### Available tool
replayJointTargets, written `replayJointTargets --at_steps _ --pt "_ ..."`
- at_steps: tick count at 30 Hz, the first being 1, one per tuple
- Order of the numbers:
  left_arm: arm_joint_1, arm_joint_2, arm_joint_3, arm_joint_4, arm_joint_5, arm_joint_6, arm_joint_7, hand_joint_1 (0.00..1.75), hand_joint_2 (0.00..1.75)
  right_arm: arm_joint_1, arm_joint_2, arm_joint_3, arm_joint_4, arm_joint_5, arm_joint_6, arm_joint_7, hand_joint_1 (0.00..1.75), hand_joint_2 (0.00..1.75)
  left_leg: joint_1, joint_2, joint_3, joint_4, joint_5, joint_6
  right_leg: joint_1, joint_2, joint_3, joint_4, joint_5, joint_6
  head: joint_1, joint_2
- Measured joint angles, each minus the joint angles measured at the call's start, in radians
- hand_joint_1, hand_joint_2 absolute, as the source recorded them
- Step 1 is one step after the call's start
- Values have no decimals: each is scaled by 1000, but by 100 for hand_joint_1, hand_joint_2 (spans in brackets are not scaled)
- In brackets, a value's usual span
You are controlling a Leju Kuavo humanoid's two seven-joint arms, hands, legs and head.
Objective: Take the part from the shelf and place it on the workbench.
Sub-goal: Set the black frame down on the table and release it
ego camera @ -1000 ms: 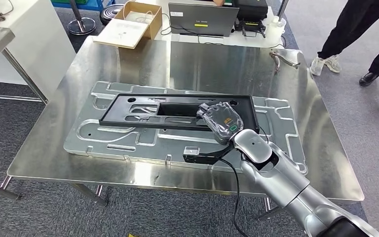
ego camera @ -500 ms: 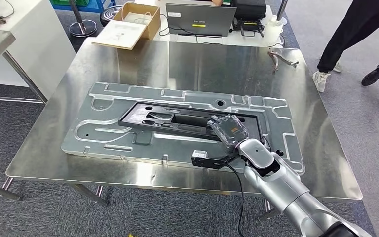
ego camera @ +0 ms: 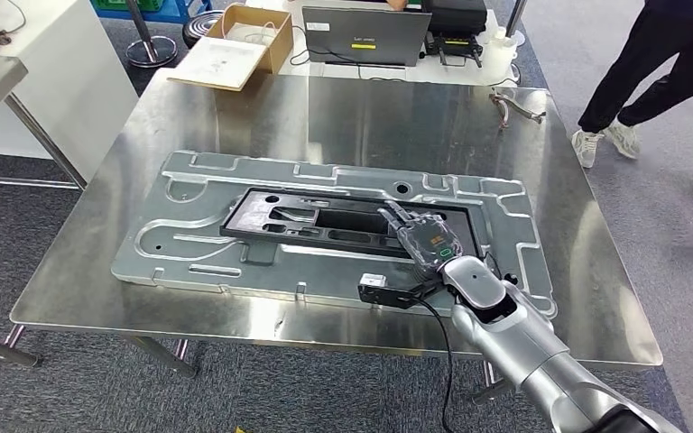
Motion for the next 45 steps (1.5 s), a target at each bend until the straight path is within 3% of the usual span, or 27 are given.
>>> replayJointTargets --at_steps 8,15,18,20,23,24,25,26,29,31,34,36,38,39,40,41,43,45 --pt "0 2 0 0 14 2 6 0 0 -10 21 1 -16 7 7 -6 0 0 0 0 0 0 0 0 0 0 1 1 0 0 0 0" --pt "0 27 7 0 60 -4 7 0 0 -62 122 43 -67 44 23 4 0 0 -2 2 1 1 -1 0 0 2 -1 1 -1 -1 0 0" --pt "1 36 8 0 73 -4 13 0 0 -85 164 75 -98 54 26 7 0 0 -2 3 4 -7 3 7 -3 2 2 -4 1 8 0 0" --pt "0 38 8 0 79 -3 15 0 0 -106 184 97 -131 53 36 10 0 0 5 5 9 -23 13 12 -3 3 -16 39 -30 10 0 0" --pt "-1 39 8 0 90 -2 16 0 0 -130 202 131 -172 42 58 12 0 0 8 7 9 -28 18 15 -4 3 -105 226 -125 12 0 0" --pt "-1 39 8 0 93 -2 15 0 0 -133 206 142 -182 40 63 12 0 0 8 6 7 -26 19 14 -5 3 -129 273 -137 13 0 0" --pt "-1 39 8 0 95 -3 15 0 0 -136 209 152 -191 38 66 12 0 0 8 6 6 -25 19 13 -7 3 -138 285 -127 14 0 0" --pt "0 39 8 0 95 -3 15 0 0 -141 212 162 -199 37 68 12 0 0 9 5 4 -22 20 11 -9 3 -127 257 -98 14 0 0" --pt "-1 39 8 0 95 -4 15 0 0 -161 218 184 -225 31 69 14 0 0 9 3 -5 -8 21 -5 -13 4 -51 77 -2 9 0 0" --pt "-1 39 8 0 95 -4 15 0 0 -166 217 190 -238 25 69 16 0 0 8 1 -12 -6 27 -22 -7 8 -42 37 12 -2 0 0" --pt "3 39 8 0 94 -4 14 0 0 -167 213 198 -250 20 68 18 0 0 15 2 -22 -6 29 -45 -4 8 -56 31 35 -28 0 0" --pt "4 38 7 0 91 -2 14 0 0 -167 207 200 -258 17 66 20 0 0 17 4 -49 58 -31 -51 -6 6 -70 25 53 -43 0 0" --pt "3 37 7 0 87 -1 14 0 0 -161 193 201 -268 12 60 23 0 0 17 5 -86 184 -121 -54 -2 3 -89 27 66 -50 0 0" --pt "4 36 6 0 86 -1 14 0 0 -156 183 201 -271 10 58 23 0 0 17 5 -95 235 -149 -55 1 2 -99 29 73 -50 0 0" --pt "4 35 6 0 85 -1 14 0 0 -151 174 201 -274 8 57 23 0 0 17 5 -88 256 -160 -55 3 1 -109 32 78 -50 0 0" --pt "5 34 6 0 85 0 14 0 0 -146 166 201 -277 6 56 23 0 0 17 5 -62 238 -153 -53 4 0 -120 36 83 -48 0 0" --pt "3 33 6 0 86 0 14 0 0 -142 157 201 -283 5 54 23 0 0 16 5 29 114 -119 -46 5 1 -137 44 93 -43 0 0" --pt "-1 33 6 0 88 1 13 0 0 -142 151 201 -290 4 53 23 0 0 8 4 89 16 -98 -35 7 1 -146 49 102 -33 0 0"
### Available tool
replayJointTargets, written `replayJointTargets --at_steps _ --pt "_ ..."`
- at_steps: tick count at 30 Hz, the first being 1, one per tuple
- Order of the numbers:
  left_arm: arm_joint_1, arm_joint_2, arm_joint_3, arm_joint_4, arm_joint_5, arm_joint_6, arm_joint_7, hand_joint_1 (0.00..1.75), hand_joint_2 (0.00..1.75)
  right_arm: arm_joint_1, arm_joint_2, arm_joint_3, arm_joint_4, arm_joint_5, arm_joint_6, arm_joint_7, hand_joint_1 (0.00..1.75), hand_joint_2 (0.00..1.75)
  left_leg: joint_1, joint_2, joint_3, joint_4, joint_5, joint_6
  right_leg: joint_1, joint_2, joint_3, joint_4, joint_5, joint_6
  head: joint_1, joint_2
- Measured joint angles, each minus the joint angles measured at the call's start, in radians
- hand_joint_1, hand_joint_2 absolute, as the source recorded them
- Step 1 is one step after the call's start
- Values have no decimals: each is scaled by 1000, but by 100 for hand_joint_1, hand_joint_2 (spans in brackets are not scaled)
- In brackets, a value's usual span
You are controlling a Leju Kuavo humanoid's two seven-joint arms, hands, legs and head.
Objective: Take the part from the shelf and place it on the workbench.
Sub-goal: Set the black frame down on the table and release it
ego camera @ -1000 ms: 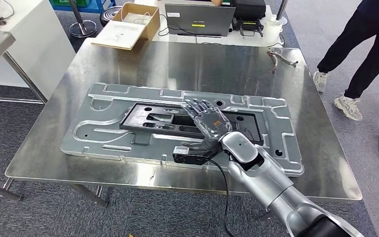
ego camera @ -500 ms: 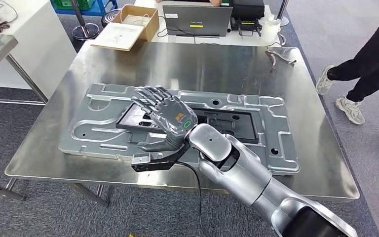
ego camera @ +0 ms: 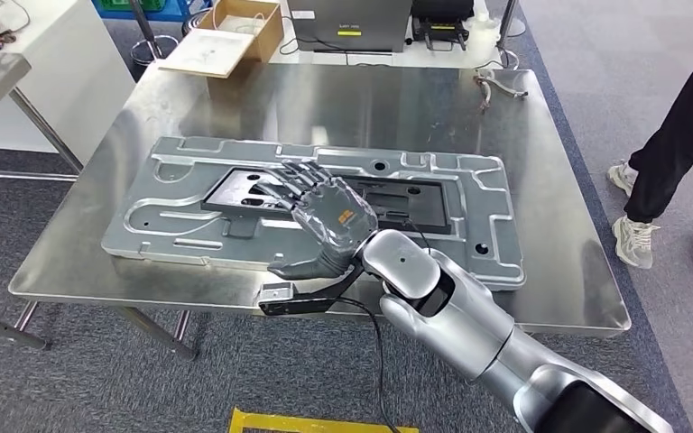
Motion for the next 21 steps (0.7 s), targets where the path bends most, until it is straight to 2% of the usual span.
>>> replayJointTargets --at_steps 3,4,5,6,7,8,9,10,11,12,13,15,16,17,19,20,21 --pt "1 -1 0 0 3 0 -1 0 0 0 -6 0 -4 0 -1 -1 0 0 -8 -2 -1 -15 15 19 -1 0 -3 -2 17 21 0 0" --pt "1 -2 0 0 3 0 -1 0 0 0 -9 0 -4 0 -1 -2 0 0 -7 0 -4 -17 24 25 -3 2 -6 0 16 28 0 0" --pt "1 -3 0 0 4 1 -1 0 0 0 -12 0 -4 0 -1 -2 0 0 -5 2 -10 -20 35 32 -3 4 -14 12 1 33 0 0" --pt "0 -5 0 0 5 1 -2 0 0 0 -15 0 -5 0 -1 -2 0 0 -3 4 -19 -23 46 39 -3 5 -27 43 -32 37 0 0" --pt "-1 -6 0 0 5 1 -2 0 0 0 -18 0 -5 0 -1 -2 0 0 -3 6 -29 -24 57 44 -4 6 -45 92 -79 40 0 0" --pt "-1 -7 0 0 6 1 -2 0 0 1 -20 0 -5 0 -1 -2 0 0 -4 6 -43 -23 66 47 -4 6 -64 154 -127 42 0 0" --pt "-1 -8 0 0 6 1 -2 0 0 3 -21 0 -5 0 -1 -2 0 0 -6 6 -57 -23 76 49 -4 5 -78 213 -163 42 0 0" --pt "-1 -9 0 0 6 1 -2 0 0 4 -23 0 -5 -1 -1 -2 0 0 -7 6 -70 -22 85 49 -3 5 -80 251 -178 42 0 0" --pt "-1 -9 0 0 6 1 -2 0 0 6 -25 0 -5 -1 -1 -2 0 0 -9 6 -84 -21 95 49 -3 5 -66 258 -173 39 0 0" --pt "-1 -10 0 0 6 1 -2 0 0 7 -26 0 -5 -1 -1 -2 0 0 -11 6 -96 -21 104 49 -2 5 -33 228 -152 35 0 0" --pt "-1 -10 0 0 6 1 -2 0 0 7 -27 0 -5 -1 -1 -2 0 0 -13 6 -107 -20 113 48 1 6 16 168 -128 27 0 0" --pt "-2 -14 0 0 6 1 -2 0 0 6 -28 0 -9 -1 -2 -2 0 0 -16 5 -121 -20 130 43 8 5 112 32 -111 10 0 0" --pt "-2 -15 -1 0 6 1 -2 0 0 5 -28 0 -11 -1 -2 -2 0 0 -15 5 -123 -21 138 38 12 5 138 -10 -112 5 0 0" --pt "-2 -17 -1 0 6 1 -2 0 0 4 -28 0 -14 -1 -2 -2 0 0 -14 5 -124 -24 146 32 16 4 145 -29 -114 1 0 0" --pt "0 -17 -1 0 7 1 -2 0 0 2 -28 -1 -15 -1 -3 -2 0 0 -11 4 -126 -29 158 20 15 2 138 -40 -93 -6 0 0" --pt "0 -17 -1 0 7 1 -2 0 0 1 -29 0 -15 -1 -3 -2 0 0 -11 3 -132 -23 146 15 12 0 131 -46 -80 -12 0 0" --pt "1 -18 -1 0 7 1 -2 0 0 1 -29 0 -15 -1 -3 -2 0 0 -10 2 -141 -1 113 11 8 -3 121 -52 -65 -18 0 0"
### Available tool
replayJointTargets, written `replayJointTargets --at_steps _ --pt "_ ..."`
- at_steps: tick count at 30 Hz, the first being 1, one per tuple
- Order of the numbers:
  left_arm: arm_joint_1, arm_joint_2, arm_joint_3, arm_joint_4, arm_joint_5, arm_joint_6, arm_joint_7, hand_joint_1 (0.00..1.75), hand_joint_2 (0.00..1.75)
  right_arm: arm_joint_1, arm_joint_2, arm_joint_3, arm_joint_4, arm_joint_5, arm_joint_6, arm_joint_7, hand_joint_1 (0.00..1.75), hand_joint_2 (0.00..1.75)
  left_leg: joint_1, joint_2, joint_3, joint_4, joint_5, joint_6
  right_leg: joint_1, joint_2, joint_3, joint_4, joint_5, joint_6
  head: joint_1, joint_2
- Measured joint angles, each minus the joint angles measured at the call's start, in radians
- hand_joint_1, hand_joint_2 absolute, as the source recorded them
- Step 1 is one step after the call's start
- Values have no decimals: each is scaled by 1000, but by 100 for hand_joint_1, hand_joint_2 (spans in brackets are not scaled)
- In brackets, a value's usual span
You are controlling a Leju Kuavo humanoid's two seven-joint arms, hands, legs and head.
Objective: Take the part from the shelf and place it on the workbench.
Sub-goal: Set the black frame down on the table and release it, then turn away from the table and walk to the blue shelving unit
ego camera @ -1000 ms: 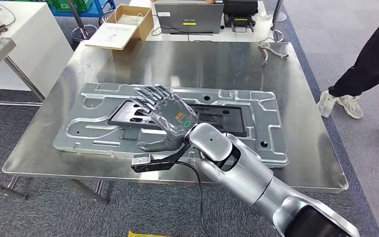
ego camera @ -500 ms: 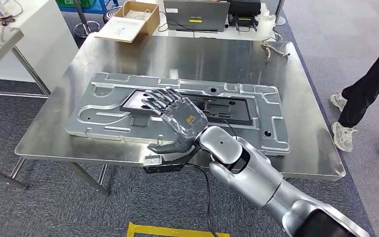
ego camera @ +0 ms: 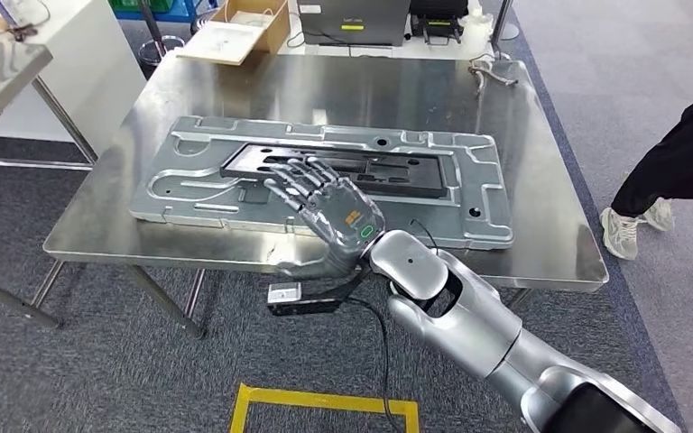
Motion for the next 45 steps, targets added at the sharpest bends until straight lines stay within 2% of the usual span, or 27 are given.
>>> replayJointTargets --at_steps 3,4,6,7,8,10,11,13,14,15,18,19,21,23,25,27,29,30,32,34,35,36,38,39,41,43,45 --pt "0 -1 0 0 0 0 0 0 0 1 0 1 0 0 0 0 0 0 5 0 -35 163 -146 -12 -3 -2 -45 -3 40 -7 0 0" --pt "0 -1 0 0 0 0 0 0 0 2 0 2 0 0 0 0 0 0 6 0 -38 216 -164 -16 -3 -3 -63 -1 53 -5 0 0" --pt "-1 -1 0 0 0 0 0 0 0 5 0 3 0 0 0 0 0 0 8 0 -7 245 -131 -22 -4 -3 -103 7 77 0 0 0" --pt "-1 -1 0 0 0 0 0 0 0 6 0 3 0 0 0 0 0 0 10 0 32 210 -102 -24 -6 -3 -121 13 87 5 0 0" --pt "-2 -1 0 0 0 0 0 0 0 7 0 3 0 0 0 0 0 0 11 0 84 148 -94 -25 -7 -3 -138 21 96 10 0 0" --pt "-5 1 0 0 4 0 1 0 0 6 3 3 -1 0 1 0 0 0 7 -2 174 17 -120 -17 -6 -4 -158 34 112 22 0 0" --pt "-6 2 0 0 9 1 2 0 0 5 7 4 -1 0 2 0 0 0 4 -3 195 -20 -137 -9 -6 -5 -161 36 121 28 0 0" --pt "-6 4 0 0 18 1 6 0 0 3 19 7 5 0 6 0 0 0 2 -2 190 -32 -128 11 -6 -5 -163 31 138 39 0 0" --pt "-7 5 0 0 20 1 8 0 0 2 24 10 9 1 8 0 0 0 3 0 182 -33 -117 20 -8 -3 -169 36 130 44 0 0" --pt "-7 6 0 0 22 0 10 0 0 2 28 12 13 1 10 0 0 0 5 2 171 -35 -103 30 -9 -1 -180 57 99 49 0 0" --pt "-8 8 0 0 25 0 11 0 0 2 33 17 22 2 10 0 0 0 4 5 121 -34 -60 47 -12 2 -229 228 -55 57 0 0" --pt "-7 8 0 0 26 0 11 0 0 2 34 19 24 2 10 0 0 0 3 6 103 -33 -47 47 -12 2 -237 289 -79 58 0 0" --pt "-7 8 0 0 27 0 11 0 0 3 35 21 29 2 10 0 0 0 0 6 68 -31 -22 47 -11 2 -213 330 -58 55 0 0" --pt "-7 8 0 0 27 0 11 0 0 2 38 23 33 2 9 0 0 0 -4 5 40 -30 2 45 -5 3 -119 240 -18 39 0 0" --pt "-7 7 0 0 27 0 11 0 0 -4 46 23 34 3 9 0 0 0 -8 5 24 -29 21 38 3 3 4 85 -35 21 0 0" --pt "-6 7 0 0 27 0 11 0 0 -9 52 23 35 3 8 0 0 0 -8 6 18 -34 43 28 10 3 59 -2 -56 15 0 0" --pt "-4 9 0 1 27 0 11 0 0 -7 53 23 38 3 8 0 0 0 -6 6 12 -41 56 17 8 1 51 -17 -36 11 0 0" --pt "-3 9 0 1 27 0 12 0 0 -6 53 23 41 4 9 0 0 0 -5 5 5 -32 40 11 6 -2 42 -22 -22 6 0 0" --pt "-1 10 0 1 22 0 13 0 0 -3 52 23 44 4 8 2 0 0 -1 4 -24 43 -51 3 1 -5 14 -26 7 -2 0 0" --pt "-2 10 -4 1 10 2 14 0 0 10 40 20 43 5 2 5 0 0 1 4 -52 173 -139 -6 0 -6 -22 -22 33 -3 0 0" --pt "-3 9 -9 1 4 4 14 0 0 23 27 17 39 5 -4 7 0 0 3 5 -54 224 -148 -9 0 -7 -42 -19 46 0 0 0" --pt "-3 8 -15 1 -2 8 14 0 0 39 8 12 33 6 -11 7 0 0 6 5 -43 250 -132 -13 -2 -9 -62 -14 58 4 0 0" --pt "-1 3 -25 1 -9 17 12 0 0 73 -37 -5 16 6 -26 5 0 0 13 5 25 207 -77 -21 -7 -12 -103 3 78 15 0 0" --pt "-2 1 -29 1 -11 20 11 0 0 88 -57 -16 7 6 -33 3 0 0 15 3 80 144 -79 -25 -8 -12 -123 15 85 22 0 0" --pt "-4 -3 -38 1 -10 24 10 0 0 115 -88 -39 -6 6 -44 0 0 0 14 -1 162 24 -122 -16 -8 -11 -150 37 99 36 0 0" --pt "-4 -8 -46 1 -7 28 11 0 0 143 -115 -60 -12 6 -53 0 0 0 8 -3 176 -17 -143 7 -7 -11 -156 39 117 50 0 0" --pt "-4 -13 -49 1 -2 31 15 0 0 180 -145 -79 -13 6 -60 0 0 0 8 1 162 -16 -123 28 -12 -8 -164 45 104 63 0 0"
